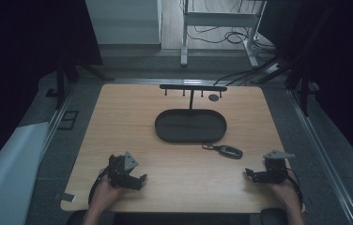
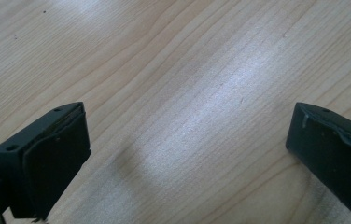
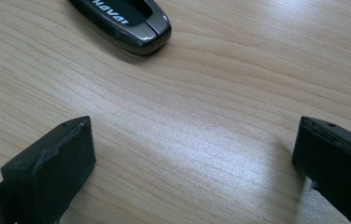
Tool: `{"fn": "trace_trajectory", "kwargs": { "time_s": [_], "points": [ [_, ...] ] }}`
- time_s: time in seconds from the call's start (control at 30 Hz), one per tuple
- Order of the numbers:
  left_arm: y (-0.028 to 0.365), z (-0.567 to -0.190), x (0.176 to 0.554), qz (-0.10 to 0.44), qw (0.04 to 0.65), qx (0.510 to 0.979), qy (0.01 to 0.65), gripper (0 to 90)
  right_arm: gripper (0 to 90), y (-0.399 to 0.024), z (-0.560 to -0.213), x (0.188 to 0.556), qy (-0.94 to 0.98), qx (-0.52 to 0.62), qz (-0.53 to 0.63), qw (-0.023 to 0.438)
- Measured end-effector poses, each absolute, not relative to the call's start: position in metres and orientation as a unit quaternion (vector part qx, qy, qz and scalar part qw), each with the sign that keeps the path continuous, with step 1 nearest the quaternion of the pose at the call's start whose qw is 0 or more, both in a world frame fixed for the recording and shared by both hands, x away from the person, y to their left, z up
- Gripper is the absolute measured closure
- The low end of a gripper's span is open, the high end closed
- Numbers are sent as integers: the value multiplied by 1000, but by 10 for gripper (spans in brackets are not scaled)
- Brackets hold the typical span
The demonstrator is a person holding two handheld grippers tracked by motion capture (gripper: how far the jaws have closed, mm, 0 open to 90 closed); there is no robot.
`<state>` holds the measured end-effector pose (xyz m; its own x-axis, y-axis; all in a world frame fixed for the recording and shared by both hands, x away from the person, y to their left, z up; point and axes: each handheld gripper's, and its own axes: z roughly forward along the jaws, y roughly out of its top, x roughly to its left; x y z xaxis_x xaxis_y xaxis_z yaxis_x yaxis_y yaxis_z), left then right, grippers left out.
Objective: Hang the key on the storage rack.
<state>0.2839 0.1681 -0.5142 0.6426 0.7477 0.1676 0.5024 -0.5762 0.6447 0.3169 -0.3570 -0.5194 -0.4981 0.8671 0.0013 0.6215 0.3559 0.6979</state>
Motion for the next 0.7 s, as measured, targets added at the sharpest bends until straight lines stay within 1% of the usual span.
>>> {"fn": "trace_trajectory", "kwargs": {
  "time_s": [0.33, 0.7],
  "points": [
    [174, -517, 288, 181, 298, 853, 387, 0, 0, -357, -519, 317, 802, 465, 326, 188],
    [175, -517, 289, 180, 298, 853, 390, 0, 0, -359, -517, 318, 800, 473, 325, 176]
  ]
}}
